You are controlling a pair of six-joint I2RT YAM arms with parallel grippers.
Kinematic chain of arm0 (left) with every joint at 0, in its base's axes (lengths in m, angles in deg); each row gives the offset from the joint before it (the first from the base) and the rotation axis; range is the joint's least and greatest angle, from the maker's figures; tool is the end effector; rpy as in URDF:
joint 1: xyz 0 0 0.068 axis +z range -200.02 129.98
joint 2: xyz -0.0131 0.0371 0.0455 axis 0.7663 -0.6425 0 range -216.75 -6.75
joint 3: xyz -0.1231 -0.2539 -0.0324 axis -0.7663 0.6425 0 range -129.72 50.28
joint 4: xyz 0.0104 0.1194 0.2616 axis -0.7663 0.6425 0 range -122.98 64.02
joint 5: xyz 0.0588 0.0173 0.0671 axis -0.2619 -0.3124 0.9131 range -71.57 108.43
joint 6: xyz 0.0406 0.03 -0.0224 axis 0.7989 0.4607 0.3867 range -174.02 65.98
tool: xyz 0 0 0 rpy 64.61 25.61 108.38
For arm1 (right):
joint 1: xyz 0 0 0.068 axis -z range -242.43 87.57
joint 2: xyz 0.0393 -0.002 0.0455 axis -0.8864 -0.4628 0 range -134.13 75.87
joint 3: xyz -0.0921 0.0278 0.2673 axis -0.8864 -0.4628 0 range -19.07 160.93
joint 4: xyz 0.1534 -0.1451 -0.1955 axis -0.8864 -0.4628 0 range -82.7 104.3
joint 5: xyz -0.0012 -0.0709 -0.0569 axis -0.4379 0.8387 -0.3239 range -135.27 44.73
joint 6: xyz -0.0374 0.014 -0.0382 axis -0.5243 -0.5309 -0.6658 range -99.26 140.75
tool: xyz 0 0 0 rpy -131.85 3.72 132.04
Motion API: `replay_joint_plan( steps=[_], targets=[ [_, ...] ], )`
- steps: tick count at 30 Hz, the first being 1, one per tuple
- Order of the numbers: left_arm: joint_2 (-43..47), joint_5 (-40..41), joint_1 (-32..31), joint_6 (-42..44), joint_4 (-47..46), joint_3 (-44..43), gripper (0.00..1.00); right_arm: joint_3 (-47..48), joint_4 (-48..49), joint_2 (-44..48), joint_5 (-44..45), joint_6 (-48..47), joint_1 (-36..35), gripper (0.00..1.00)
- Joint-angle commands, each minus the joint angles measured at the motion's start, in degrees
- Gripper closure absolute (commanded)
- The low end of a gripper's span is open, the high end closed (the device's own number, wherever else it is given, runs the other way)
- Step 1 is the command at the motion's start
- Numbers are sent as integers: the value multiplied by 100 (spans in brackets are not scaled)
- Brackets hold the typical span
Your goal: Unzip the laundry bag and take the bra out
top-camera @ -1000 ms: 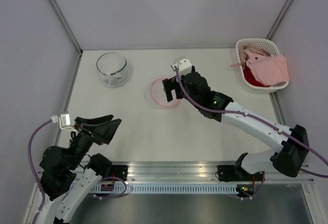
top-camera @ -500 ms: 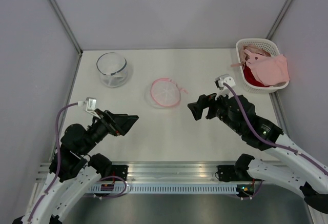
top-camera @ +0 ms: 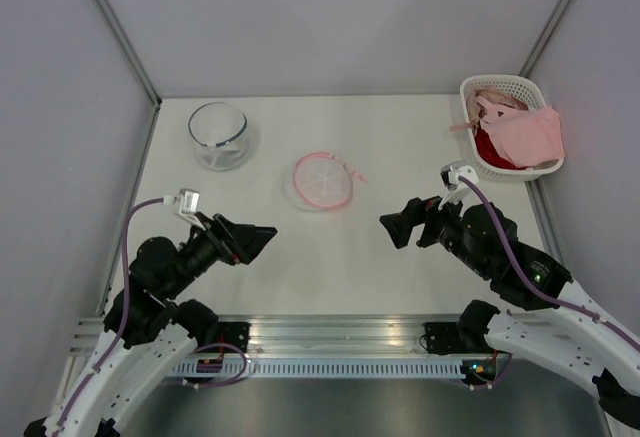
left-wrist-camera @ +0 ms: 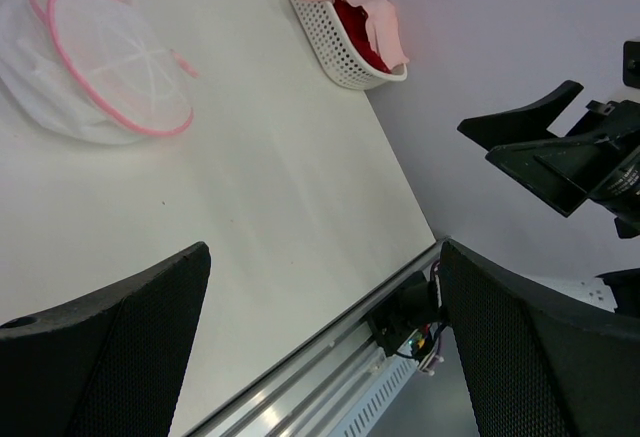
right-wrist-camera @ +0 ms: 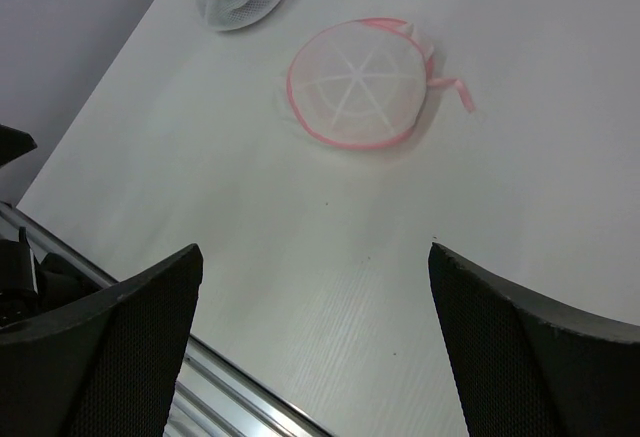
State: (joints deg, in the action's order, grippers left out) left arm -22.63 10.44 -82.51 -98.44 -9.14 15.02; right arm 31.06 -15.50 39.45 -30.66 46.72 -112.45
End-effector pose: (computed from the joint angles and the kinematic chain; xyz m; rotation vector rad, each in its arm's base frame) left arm 0.0843 -0.0600 0.3274 -0.0703 1.7743 -1.1164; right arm 0.1069 0.1129 0.3695 -0.2153 1.8866 0.6844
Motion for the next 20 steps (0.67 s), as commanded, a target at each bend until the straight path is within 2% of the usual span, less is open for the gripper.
replay_joint_plan(
  steps=[1, 11, 20],
  targets=[
    [-73, -255, 15, 232, -204, -86, 0, -3, -105, 12, -2, 144, -17, 2],
    [-723, -783, 15, 689, -221, -472, 0, 58, 1, 83, 15, 83, -17, 2],
    [-636, -581, 15, 874, -274, -604, 0, -12, 220, -67, 6, 47, -8, 2]
  ],
)
